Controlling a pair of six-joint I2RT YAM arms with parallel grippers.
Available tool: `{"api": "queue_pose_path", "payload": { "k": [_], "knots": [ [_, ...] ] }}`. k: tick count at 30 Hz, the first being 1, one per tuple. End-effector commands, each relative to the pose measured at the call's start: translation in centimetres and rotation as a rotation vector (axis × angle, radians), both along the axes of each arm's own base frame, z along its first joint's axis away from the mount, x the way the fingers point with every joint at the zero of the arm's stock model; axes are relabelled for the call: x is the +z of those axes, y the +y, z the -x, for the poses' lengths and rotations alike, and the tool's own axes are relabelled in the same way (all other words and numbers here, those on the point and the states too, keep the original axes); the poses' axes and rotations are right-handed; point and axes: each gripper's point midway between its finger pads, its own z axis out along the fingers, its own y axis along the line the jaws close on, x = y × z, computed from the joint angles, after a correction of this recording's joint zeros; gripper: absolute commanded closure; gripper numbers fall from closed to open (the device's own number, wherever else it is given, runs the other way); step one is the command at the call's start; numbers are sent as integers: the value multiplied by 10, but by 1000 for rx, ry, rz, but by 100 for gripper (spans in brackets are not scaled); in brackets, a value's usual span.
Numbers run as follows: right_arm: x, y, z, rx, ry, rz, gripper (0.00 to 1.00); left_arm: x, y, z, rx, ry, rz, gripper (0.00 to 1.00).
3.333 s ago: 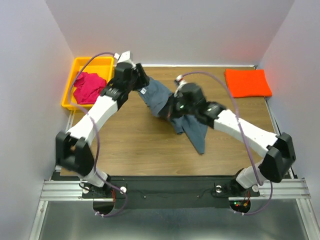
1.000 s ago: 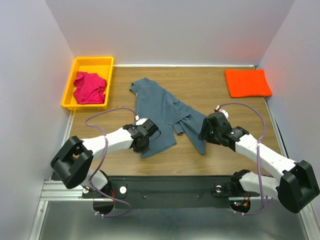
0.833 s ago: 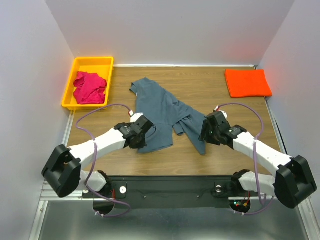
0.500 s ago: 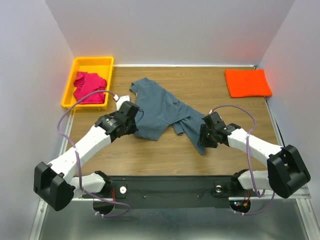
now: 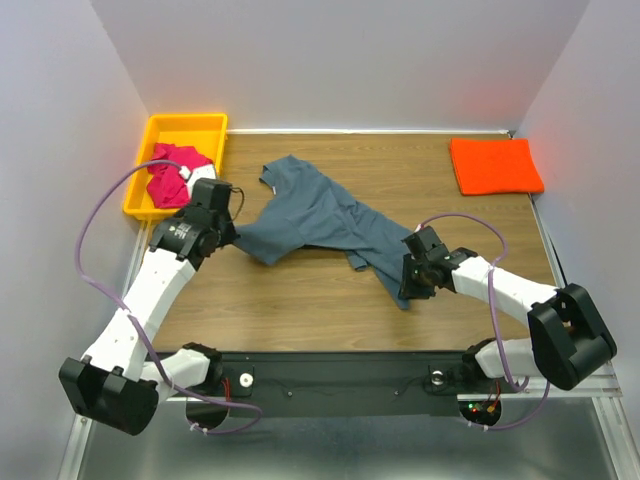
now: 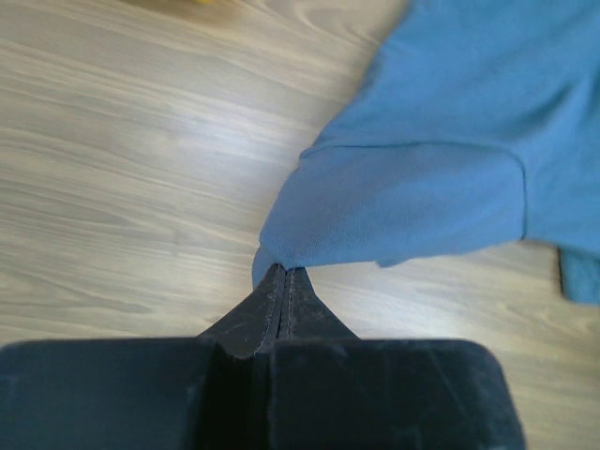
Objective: Fold and stack the t-shirts
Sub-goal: Flatten the tshirt out
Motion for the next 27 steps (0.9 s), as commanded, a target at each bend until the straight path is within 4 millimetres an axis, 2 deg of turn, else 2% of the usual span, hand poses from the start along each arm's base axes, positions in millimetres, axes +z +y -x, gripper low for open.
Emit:
{"api": "queue_pose_path", "payload": {
  "k": [1,2,4,7,11,16,22,25,27],
  "knots": [
    [8,-2,-8,-5,-43,4,70,38,30,-10,42,-84,-42,100],
    [7,-2,-8,-7,-39,6,69,42,41,-13,69,-91,-46,100],
    [5,-3,-6,-8,-29,7,63,51,50,-17,89,-111,-36,100],
    [5,-1,-6,-4,-28,5,58,59,53,-18,90,-129,-25,100],
    [9,1,-8,20,-36,-4,50,57,58,-13,101,-134,-29,100],
    [15,2,-11,53,-56,-1,49,48,58,-10,96,-122,-23,100],
    [43,-13,-20,17,-147,57,49,53,63,-10,109,-135,-37,100],
    [43,-16,-19,15,-145,66,50,54,63,-12,109,-138,-34,100],
    [36,-13,-14,27,-109,59,51,55,61,-13,105,-143,-24,100]
  ]
}}
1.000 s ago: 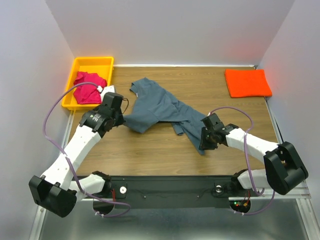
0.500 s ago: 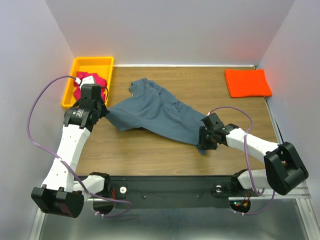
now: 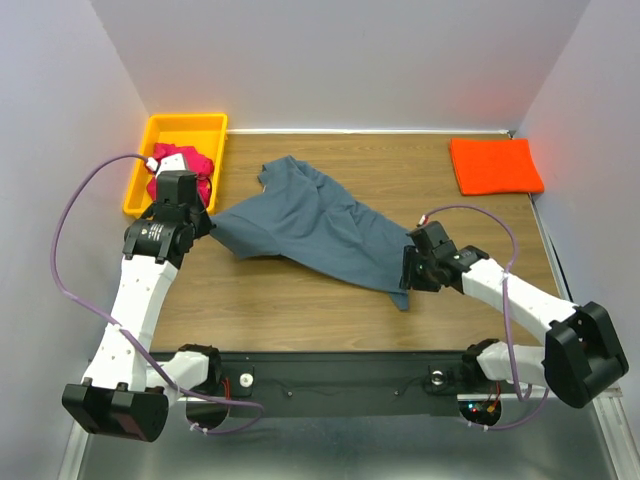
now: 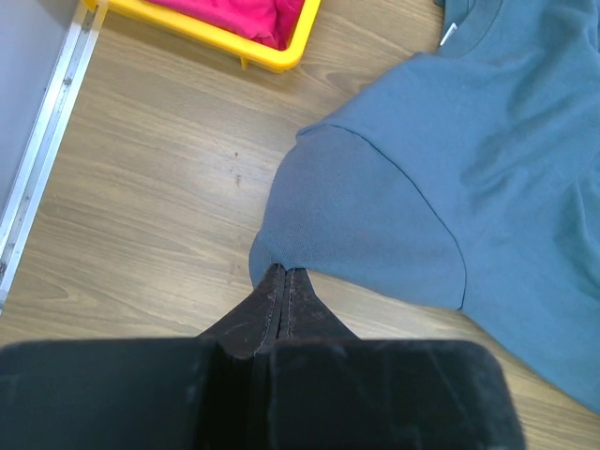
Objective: Fold and stack the t-shirts
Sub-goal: Flatten the tshirt out
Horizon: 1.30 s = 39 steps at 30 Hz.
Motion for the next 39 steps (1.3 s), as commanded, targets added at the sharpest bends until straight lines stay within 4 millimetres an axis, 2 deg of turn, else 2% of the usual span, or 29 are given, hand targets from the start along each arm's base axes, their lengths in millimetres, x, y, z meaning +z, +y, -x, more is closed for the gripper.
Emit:
{"api": "queue_pose_path", "payload": {
  "k": [1,6,12,19,29,37,39],
  "knots": [
    [1,-2,-2,4,14,18,52,13,2,-3,-2,-52,-5,100],
    [-16,6,12,34,103,-11,53,12,0,-2,-11,-54,4,100],
    [-31,0,26,-1,155,-5,56,10,-1,-1,-15,-54,10,100],
    [-42,2,33,-9,209,-9,61,12,0,-2,-12,-62,12,100],
    [-47,13,37,14,244,-62,62,12,-2,-1,-16,-67,21,100],
    [-55,19,38,34,272,-74,70,10,-2,0,-16,-66,25,100],
    [-58,17,38,34,279,-65,76,10,-2,0,-16,-69,27,100]
  ]
}}
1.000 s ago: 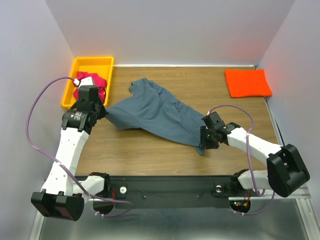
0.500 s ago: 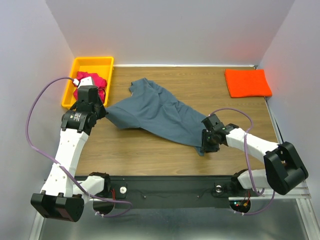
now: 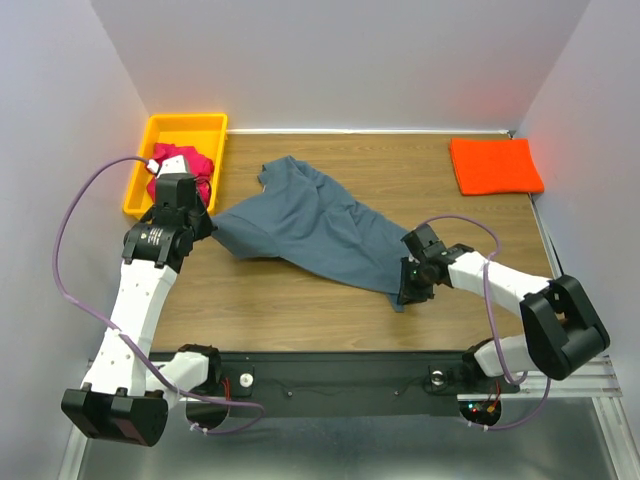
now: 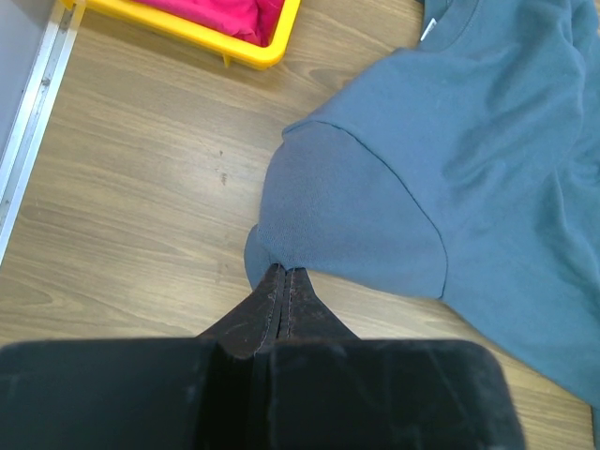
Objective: Fold and stack the t-shirts
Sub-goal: Flatten the tshirt out
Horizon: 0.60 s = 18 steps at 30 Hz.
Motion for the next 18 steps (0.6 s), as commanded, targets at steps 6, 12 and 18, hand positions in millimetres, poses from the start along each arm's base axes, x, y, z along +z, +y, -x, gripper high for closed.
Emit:
{"api": "queue_pose_path", "payload": {
  "k": [6,12,18],
  "knots": [
    [-17,-4,6,3,33,33,99,9,4,-1,14,-56,0,100],
    [13,-26,-23,-50,-109,154,99,16,7,-5,27,-75,-9,100],
    [115,-57,-83,-147,-394,325,99,53,2,-24,34,-176,37,100]
  ]
}}
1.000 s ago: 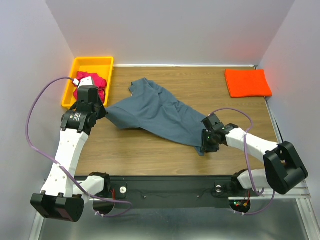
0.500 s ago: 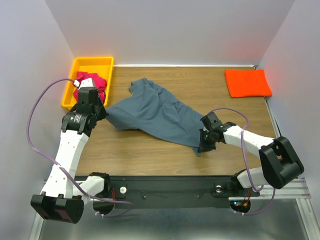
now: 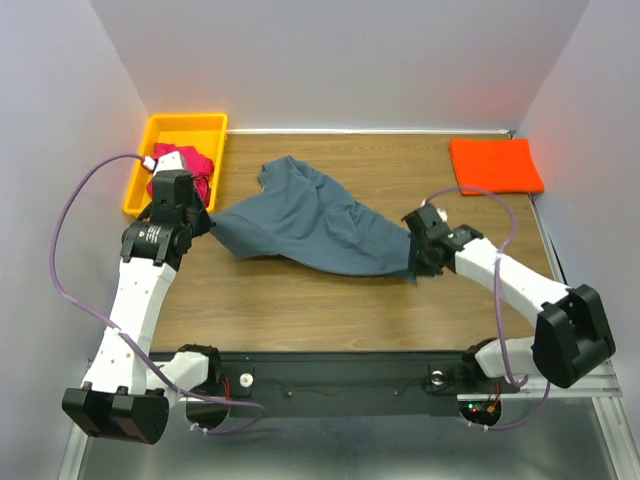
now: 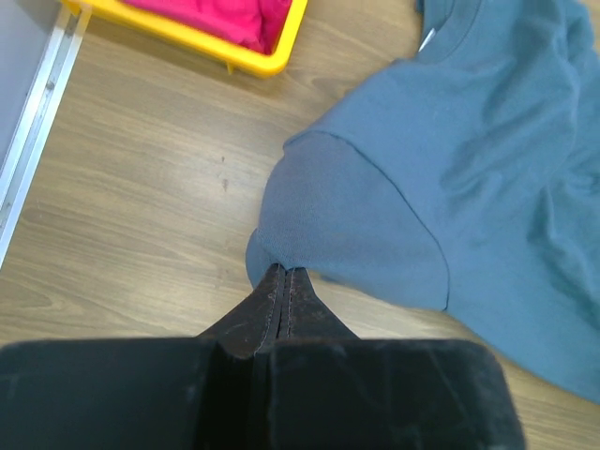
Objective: Fold and stack the t-shirts
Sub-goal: Flatten the tshirt out
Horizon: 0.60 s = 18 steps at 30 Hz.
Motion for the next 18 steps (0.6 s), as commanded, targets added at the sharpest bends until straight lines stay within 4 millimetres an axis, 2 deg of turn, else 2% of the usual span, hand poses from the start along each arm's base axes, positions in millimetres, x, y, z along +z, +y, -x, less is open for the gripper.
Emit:
{"api": "queue_pose_path", "payload": {
  "k": [1,4,5,6,7,8,9,10,11,12,13,14,16,17,18],
  "knots": [
    [92,-27,-55,-75,-297,136,99,58,-2,-26,19,-184,44,100],
    [137,-45,-76,-122,-413,243,99,77,-7,-37,9,-228,70,100],
    [168,-56,-87,-147,-489,308,99,99,-8,-42,7,-281,79,100],
    [185,-61,-94,-158,-525,348,99,121,-9,-46,7,-330,87,100],
    [202,-70,-98,-158,-556,410,99,134,-9,-49,8,-361,90,100],
    [240,-82,-104,-218,-635,468,99,146,-9,-53,9,-384,93,100],
    [258,-87,-106,-233,-666,504,99,160,-9,-55,10,-415,97,100],
    [293,-98,-109,-268,-715,571,99,194,-8,-53,15,-497,111,100],
    [291,-98,-110,-240,-698,600,99,210,-8,-52,14,-537,118,100],
    [325,-106,-108,-298,-760,620,99,226,-9,-52,13,-575,126,100],
    [342,-109,-108,-314,-784,631,99,245,-8,-47,13,-625,137,100],
    [368,-113,-104,-327,-824,640,99,280,-8,-37,5,-726,153,100],
    [394,-116,-99,-341,-876,618,99,310,-8,-23,-13,-820,166,100],
    [409,-121,-90,-337,-904,612,99,333,-9,-12,-29,-889,171,100],
    [420,-120,-86,-323,-937,575,99,344,-8,-4,-36,-924,170,100]
  ]
}}
